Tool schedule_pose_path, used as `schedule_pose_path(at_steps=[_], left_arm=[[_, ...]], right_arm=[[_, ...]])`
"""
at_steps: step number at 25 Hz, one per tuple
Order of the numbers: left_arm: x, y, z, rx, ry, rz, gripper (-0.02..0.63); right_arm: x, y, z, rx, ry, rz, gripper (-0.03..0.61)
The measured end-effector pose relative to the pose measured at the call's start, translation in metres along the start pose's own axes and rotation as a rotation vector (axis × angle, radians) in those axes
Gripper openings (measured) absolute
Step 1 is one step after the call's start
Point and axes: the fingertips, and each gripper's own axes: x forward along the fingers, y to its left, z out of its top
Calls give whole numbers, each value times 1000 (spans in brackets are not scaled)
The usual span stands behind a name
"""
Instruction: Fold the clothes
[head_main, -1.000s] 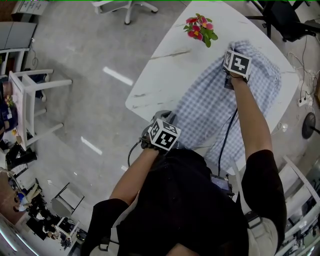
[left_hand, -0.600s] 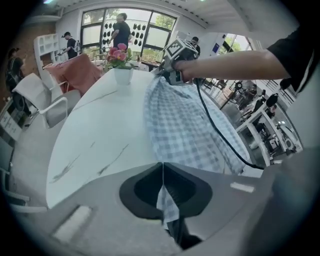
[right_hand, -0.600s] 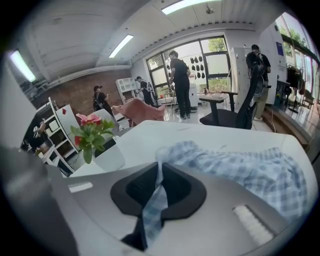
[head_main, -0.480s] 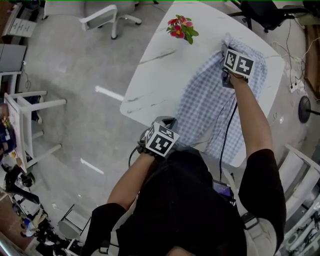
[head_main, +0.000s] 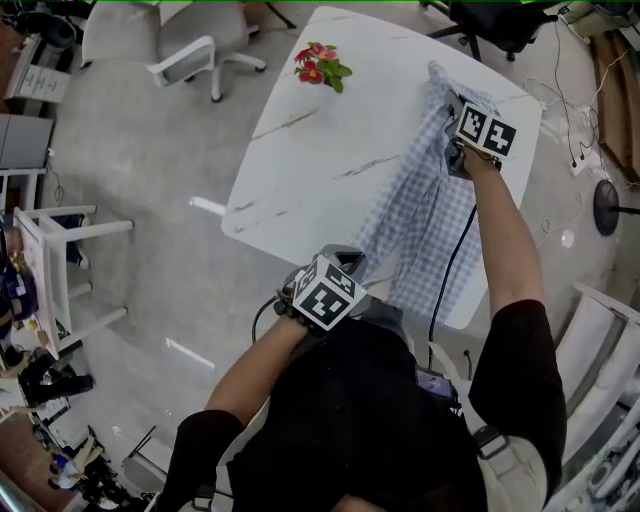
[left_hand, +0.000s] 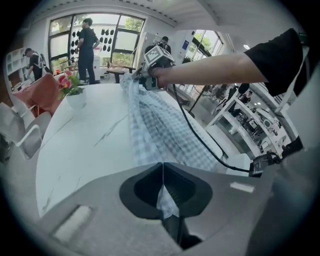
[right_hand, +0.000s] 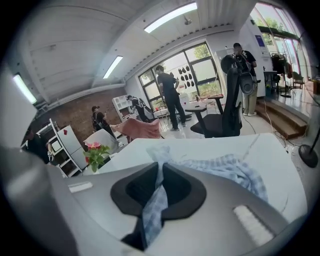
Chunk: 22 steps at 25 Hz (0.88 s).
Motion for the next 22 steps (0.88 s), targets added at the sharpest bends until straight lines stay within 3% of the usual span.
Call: schedule_pose_path(at_steps=[5,15,22], left_arm=[[15,-55,34,64,29,-55,15],[72,-153,72,59,68,-242,15],[110,-197,71,56,126,-320,15]], right_arm=[[-24,-45,2,63,-17,34,28],[-63,-125,-6,114,-51,98,28],[-79,-167,-28,86,17,29,28]])
